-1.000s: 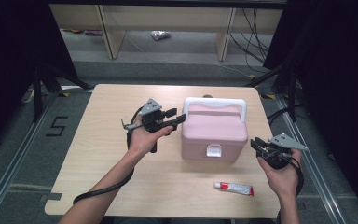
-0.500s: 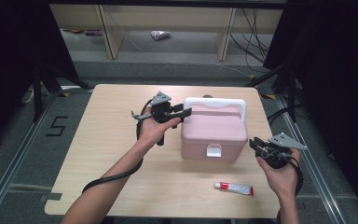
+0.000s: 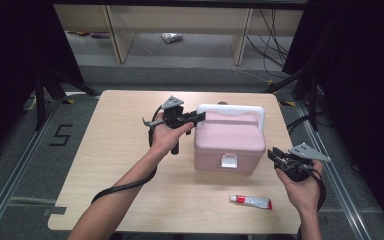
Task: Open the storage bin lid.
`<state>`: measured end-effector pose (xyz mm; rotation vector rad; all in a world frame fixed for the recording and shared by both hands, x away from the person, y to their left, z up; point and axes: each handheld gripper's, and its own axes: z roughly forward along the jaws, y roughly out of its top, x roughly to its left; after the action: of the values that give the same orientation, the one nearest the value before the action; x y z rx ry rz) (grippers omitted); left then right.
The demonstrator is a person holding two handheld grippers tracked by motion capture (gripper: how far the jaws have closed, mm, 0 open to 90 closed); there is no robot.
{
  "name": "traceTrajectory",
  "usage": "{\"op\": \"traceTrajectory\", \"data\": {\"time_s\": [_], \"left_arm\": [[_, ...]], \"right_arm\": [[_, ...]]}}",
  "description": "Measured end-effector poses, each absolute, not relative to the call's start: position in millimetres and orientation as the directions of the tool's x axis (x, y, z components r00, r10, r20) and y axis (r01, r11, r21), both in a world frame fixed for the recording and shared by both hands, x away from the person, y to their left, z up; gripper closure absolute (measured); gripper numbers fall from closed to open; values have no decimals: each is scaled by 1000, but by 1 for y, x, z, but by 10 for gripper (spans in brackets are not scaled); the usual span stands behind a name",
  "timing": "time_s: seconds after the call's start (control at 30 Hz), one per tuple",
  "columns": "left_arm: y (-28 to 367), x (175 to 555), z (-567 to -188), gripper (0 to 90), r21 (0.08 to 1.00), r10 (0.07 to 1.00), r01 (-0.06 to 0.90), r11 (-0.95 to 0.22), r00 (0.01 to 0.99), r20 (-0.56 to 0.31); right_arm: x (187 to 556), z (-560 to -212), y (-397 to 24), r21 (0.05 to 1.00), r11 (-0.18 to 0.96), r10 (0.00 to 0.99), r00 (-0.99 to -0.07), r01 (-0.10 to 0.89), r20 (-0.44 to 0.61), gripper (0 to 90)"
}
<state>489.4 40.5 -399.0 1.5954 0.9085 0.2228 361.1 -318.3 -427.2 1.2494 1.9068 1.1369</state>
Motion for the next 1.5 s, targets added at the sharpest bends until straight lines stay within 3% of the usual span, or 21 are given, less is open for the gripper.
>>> {"op": "traceTrajectory", "data": {"time_s": [0.17, 0.4, 0.97, 1.1, 1.2, 1.3, 1.43, 1.5], "left_arm": [[40, 491, -397, 729, 887, 649, 459, 48, 661, -377], [41, 496, -391, 730, 869, 639, 489, 72, 646, -417], [42, 502, -386, 730, 844, 620, 528, 94, 632, -465], [45, 500, -385, 711, 864, 623, 498, 73, 653, -430], [48, 498, -384, 585, 882, 628, 469, 53, 671, -395], [55, 490, -381, 532, 904, 641, 427, 23, 688, -341], [67, 475, -376, 549, 926, 639, 377, 7, 710, -294], [70, 467, -376, 649, 937, 631, 350, -8, 728, -267]], "right_arm": [[358, -425, -314, 891, 184, 916, -401, 415, -3, 770], [350, -421, -312, 897, 149, 913, -407, 416, 37, 900], [351, -417, -300, 898, 126, 894, -440, 421, 81, 900], [354, -414, -301, 911, 153, 892, -449, 382, 39, 900], [353, -413, -298, 906, 121, 895, -439, 405, 77, 900], [353, -411, -300, 910, 131, 896, -440, 394, 61, 900], [353, -410, -298, 916, 115, 898, -434, 386, 70, 900], [354, -408, -299, 916, 135, 896, -441, 379, 50, 900]]}}
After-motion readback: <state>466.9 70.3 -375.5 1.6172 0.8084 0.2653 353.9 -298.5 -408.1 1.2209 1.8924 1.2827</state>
